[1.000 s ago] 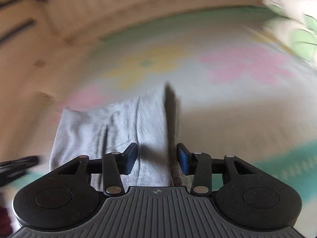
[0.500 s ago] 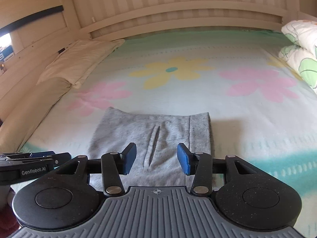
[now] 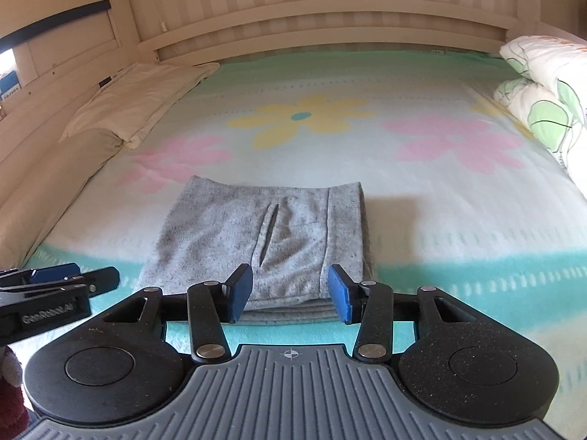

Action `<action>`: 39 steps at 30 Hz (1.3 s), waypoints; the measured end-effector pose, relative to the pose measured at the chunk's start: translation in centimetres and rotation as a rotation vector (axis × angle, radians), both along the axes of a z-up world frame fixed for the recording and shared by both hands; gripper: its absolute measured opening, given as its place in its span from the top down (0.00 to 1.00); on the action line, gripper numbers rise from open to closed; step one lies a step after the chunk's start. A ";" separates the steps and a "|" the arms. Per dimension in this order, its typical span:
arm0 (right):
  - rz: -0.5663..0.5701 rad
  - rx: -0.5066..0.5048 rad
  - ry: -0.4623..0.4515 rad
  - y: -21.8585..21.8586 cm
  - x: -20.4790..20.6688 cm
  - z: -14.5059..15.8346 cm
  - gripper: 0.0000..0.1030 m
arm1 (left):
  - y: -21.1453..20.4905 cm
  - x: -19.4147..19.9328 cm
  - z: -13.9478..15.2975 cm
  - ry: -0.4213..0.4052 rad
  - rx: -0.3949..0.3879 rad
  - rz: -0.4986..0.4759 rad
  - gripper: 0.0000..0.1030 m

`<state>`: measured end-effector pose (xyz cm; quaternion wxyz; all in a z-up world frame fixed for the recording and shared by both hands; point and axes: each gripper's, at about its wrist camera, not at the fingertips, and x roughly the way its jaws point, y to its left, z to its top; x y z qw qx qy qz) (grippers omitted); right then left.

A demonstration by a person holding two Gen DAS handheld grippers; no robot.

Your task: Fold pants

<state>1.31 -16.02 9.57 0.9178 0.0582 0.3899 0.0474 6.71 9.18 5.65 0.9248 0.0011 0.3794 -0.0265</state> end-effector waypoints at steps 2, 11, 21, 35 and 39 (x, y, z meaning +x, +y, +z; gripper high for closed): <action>-0.002 -0.008 0.001 0.0 -0.1 -0.2 0.57 | -0.2 0.2 -0.4 0.011 -0.001 0.001 0.43; -0.010 0.047 0.066 0.9 1.1 -1.1 0.57 | -0.1 1.2 -1.8 0.068 -0.024 0.010 0.43; 0.006 0.037 0.075 1.7 0.9 -1.2 0.57 | -0.1 1.2 -1.8 0.068 -0.016 0.013 0.43; -0.015 0.032 0.084 0.8 0.7 -1.3 0.57 | -0.1 1.0 -1.6 0.046 0.022 0.026 0.43; -0.017 0.032 0.086 0.7 0.7 -1.3 0.57 | -0.1 1.0 -1.7 0.044 0.027 0.025 0.43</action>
